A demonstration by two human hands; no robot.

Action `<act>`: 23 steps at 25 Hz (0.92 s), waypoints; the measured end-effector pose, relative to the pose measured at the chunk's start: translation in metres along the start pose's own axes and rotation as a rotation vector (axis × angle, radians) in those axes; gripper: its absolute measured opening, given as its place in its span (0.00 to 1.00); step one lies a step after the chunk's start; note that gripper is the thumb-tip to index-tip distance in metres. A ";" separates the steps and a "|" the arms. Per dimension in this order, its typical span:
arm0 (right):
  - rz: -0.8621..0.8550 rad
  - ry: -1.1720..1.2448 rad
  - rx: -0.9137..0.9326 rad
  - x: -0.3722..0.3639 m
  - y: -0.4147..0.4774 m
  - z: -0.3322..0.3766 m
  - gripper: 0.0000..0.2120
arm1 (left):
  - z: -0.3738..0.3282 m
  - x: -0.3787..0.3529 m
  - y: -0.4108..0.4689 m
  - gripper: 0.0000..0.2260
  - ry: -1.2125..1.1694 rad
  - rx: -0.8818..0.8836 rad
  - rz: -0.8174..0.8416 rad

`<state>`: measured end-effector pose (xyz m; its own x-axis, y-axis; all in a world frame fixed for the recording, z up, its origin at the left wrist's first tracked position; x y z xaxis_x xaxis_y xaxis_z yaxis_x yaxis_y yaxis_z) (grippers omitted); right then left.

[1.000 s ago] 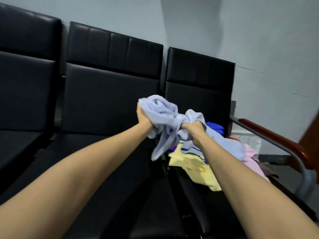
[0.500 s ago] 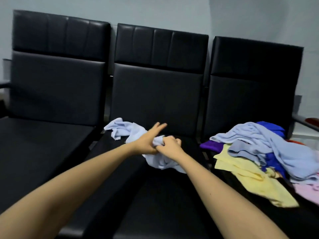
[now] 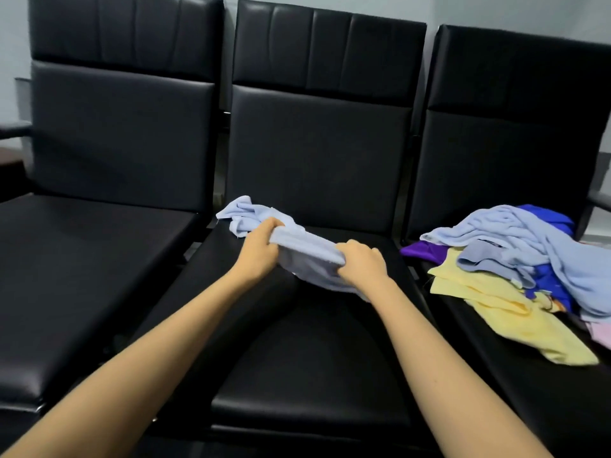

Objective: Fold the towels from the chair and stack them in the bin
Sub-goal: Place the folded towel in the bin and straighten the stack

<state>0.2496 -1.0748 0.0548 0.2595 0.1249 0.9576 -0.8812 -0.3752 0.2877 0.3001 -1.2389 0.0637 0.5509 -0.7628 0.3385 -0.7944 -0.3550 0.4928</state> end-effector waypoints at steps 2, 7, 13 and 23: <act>0.009 0.002 0.008 0.007 0.003 0.000 0.10 | 0.000 0.017 0.003 0.11 -0.066 0.045 -0.059; -0.326 -0.050 -0.035 0.073 0.008 -0.013 0.12 | -0.006 0.071 0.020 0.06 0.328 0.073 -0.322; 0.065 0.073 0.137 0.055 0.008 0.014 0.36 | 0.002 0.051 0.024 0.11 -0.045 0.120 -0.166; -0.122 0.217 0.097 0.047 0.028 0.044 0.07 | 0.007 -0.011 -0.003 0.40 -0.061 0.248 0.369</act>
<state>0.2548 -1.1193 0.1087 0.2614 0.3644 0.8938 -0.8040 -0.4301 0.4105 0.2941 -1.2330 0.0530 0.2091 -0.8905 0.4041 -0.9763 -0.1664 0.1386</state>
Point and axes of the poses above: each hand's wrist, its own y-axis towards the middle knuckle, its own x-axis out of the back of the hand, z = x × y, the point moved 9 cm from there along y, towards the middle knuckle, and after that the axes turned 8 degrees about -z, right-handed, at the moved point
